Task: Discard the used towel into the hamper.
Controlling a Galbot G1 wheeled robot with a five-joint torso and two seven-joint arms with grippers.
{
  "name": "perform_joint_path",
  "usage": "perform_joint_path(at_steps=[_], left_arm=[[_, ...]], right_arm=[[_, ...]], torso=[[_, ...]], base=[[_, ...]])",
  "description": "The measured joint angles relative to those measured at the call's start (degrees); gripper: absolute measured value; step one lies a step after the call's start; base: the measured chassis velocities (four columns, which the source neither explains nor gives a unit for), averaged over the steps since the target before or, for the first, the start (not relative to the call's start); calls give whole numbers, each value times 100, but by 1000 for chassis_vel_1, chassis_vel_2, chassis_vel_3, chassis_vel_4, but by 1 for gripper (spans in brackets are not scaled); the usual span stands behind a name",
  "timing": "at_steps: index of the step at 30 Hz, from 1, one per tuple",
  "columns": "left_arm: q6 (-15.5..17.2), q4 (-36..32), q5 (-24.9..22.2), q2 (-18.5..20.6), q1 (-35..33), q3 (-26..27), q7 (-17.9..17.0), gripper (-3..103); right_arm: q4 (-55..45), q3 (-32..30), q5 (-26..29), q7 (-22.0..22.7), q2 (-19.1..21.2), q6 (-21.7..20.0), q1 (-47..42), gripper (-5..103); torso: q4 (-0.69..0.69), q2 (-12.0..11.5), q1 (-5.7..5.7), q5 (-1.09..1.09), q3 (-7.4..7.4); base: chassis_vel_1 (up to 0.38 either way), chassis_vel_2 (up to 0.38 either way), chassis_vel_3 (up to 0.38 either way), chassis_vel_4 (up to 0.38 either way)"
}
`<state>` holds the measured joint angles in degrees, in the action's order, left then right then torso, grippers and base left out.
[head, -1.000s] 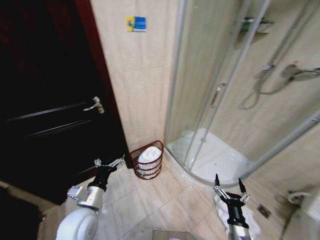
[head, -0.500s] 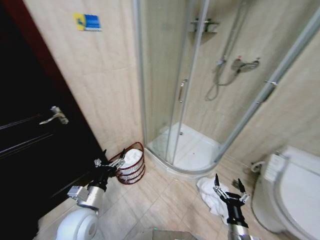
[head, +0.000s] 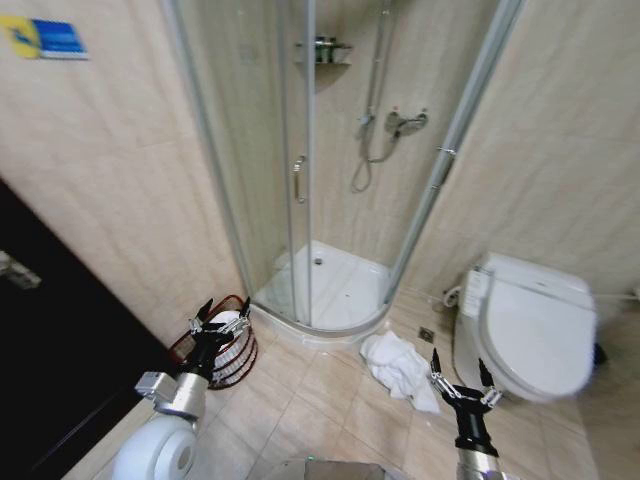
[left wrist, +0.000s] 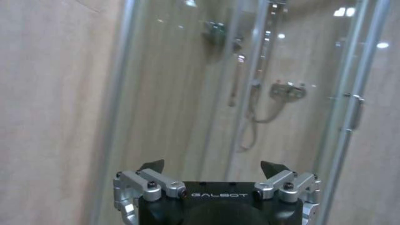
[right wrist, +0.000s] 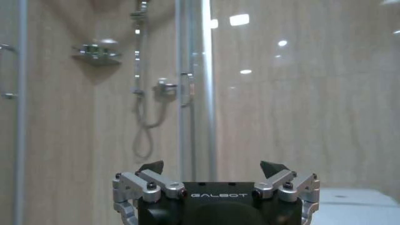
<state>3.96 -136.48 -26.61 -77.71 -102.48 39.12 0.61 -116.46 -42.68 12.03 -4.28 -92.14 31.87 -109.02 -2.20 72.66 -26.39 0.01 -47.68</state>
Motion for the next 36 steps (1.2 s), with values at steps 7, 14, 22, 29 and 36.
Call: perform_joint_path(at_steps=[7, 14, 22, 29, 36], left_arm=[[0, 0, 0, 0, 0, 0, 0, 100], [0, 0, 0, 0, 0, 0, 0, 100], [0, 0, 0, 0, 0, 0, 0, 100], [0, 0, 0, 0, -1, 0, 0, 100], [0, 0, 0, 0, 0, 0, 0, 100]], right_arm=[[-8, -10, 4, 51, 0, 38, -26, 100], [16, -36, 78, -19, 0, 136, -24, 100], [90, -6, 115, -168, 0, 290, 48, 100], [186, -4, 103, -220, 0, 332, 68, 100], [260, -14, 19, -148, 0, 342, 100, 100]], torso=[[1, -23, 9, 0, 11], [1, -122, 56, -1, 66], [0, -273, 130, -1, 144], [2, -468, 223, -1, 245], [1, -670, 311, -1, 357]], base=[[-123, -119, -122, -132], [-128, -127, -126, -124], [-59, -59, -62, -64], [0, 0, 0, 0], [0, 0, 0, 0]])
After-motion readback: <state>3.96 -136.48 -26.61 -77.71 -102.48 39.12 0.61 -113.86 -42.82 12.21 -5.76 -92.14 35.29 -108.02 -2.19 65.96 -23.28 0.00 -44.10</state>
